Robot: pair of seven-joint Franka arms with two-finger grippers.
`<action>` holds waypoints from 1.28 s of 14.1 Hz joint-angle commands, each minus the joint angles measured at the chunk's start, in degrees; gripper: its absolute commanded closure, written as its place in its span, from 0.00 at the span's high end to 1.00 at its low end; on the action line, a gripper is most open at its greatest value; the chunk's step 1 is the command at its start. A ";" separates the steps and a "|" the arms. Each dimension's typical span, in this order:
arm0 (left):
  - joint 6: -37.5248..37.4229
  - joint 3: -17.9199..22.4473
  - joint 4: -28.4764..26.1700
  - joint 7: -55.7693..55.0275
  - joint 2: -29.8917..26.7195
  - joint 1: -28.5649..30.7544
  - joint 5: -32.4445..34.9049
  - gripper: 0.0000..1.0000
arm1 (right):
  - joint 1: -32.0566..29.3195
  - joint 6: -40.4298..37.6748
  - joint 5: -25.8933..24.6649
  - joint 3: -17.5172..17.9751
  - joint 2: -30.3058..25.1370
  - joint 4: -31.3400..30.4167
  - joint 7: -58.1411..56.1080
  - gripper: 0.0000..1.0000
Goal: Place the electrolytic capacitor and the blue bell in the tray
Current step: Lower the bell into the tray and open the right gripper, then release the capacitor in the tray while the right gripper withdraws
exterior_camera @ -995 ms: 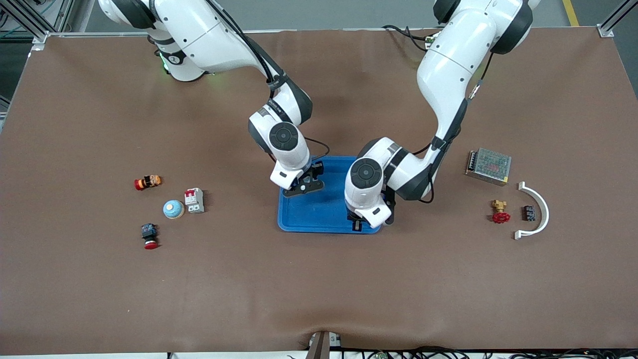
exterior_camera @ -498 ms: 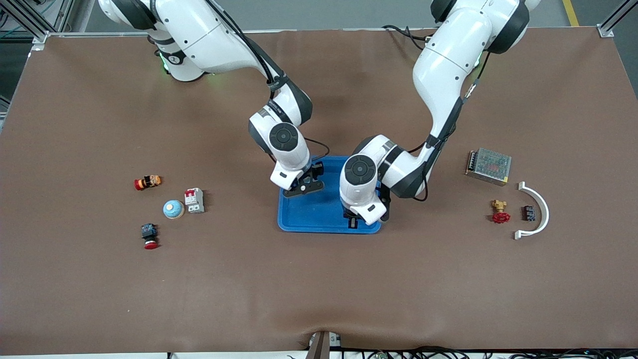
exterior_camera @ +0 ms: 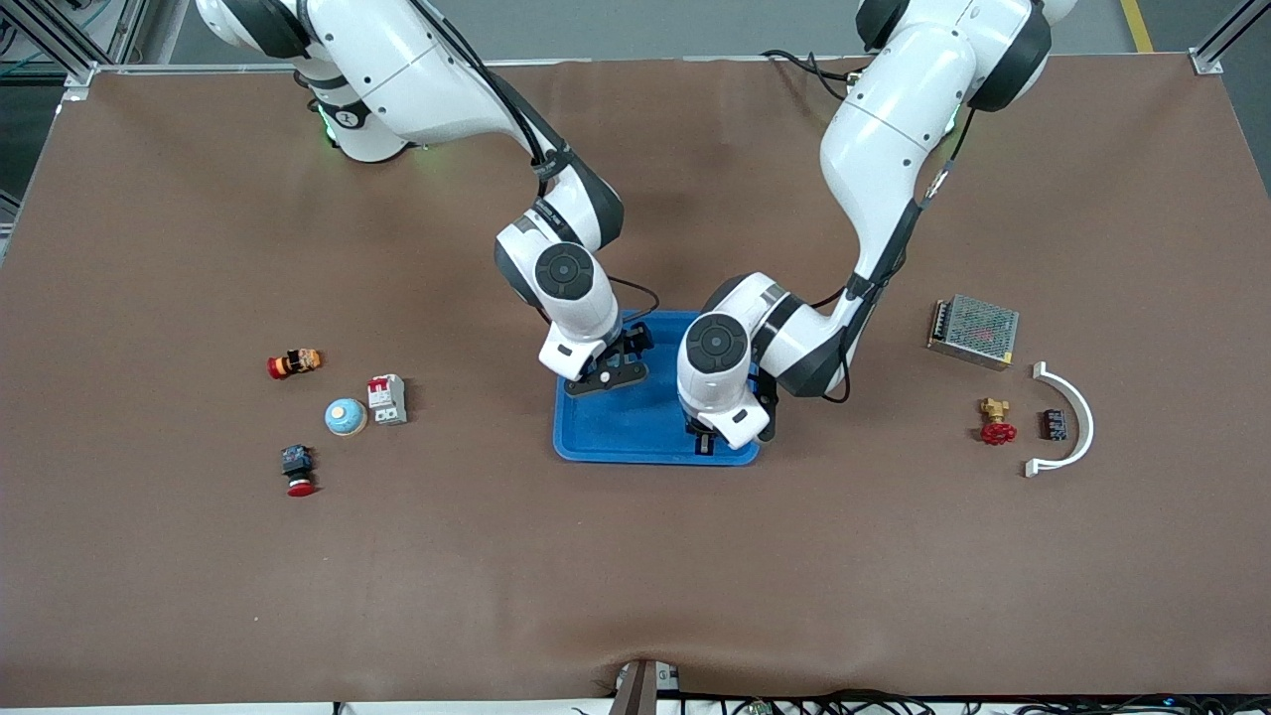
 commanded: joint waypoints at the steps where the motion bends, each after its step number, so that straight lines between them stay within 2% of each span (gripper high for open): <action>1: 0.02 0.64 0.60 -1.13 0.51 -0.67 1.27 0.00 | -0.90 -6.22 -0.21 -0.10 -4.41 0.14 -0.48 1.00; 3: 0.02 0.64 0.60 -0.43 0.51 -0.67 1.70 0.02 | -1.95 -11.23 0.14 -0.10 -6.69 1.19 -3.38 1.00; 4: 0.02 0.64 0.60 -0.08 0.86 -0.67 2.49 0.21 | -3.00 -13.61 0.14 -0.10 -7.49 1.81 -5.13 1.00; 5: 0.02 0.64 0.60 -0.07 0.95 -0.76 2.76 0.54 | -4.14 -15.81 0.23 -0.01 -8.19 2.60 -7.33 1.00; 6: 0.02 0.64 0.60 -0.59 1.30 -1.37 2.68 1.00 | -5.37 -18.26 0.32 -0.01 -8.89 3.39 -9.61 1.00; 13: -1.91 0.64 0.95 -0.16 -0.62 -1.38 2.68 1.00 | -14.95 -36.81 0.32 -0.01 -10.83 13.40 -26.04 1.00; 15: -4.37 0.64 1.13 -0.07 -1.59 -1.03 2.59 1.00 | -17.85 -39.90 0.23 -0.10 -11.18 15.08 -30.45 1.00; 18: -7.35 0.47 1.22 1.33 -3.17 -0.67 2.41 1.00 | -21.54 -40.35 -0.39 -0.27 -12.06 15.08 -37.03 1.00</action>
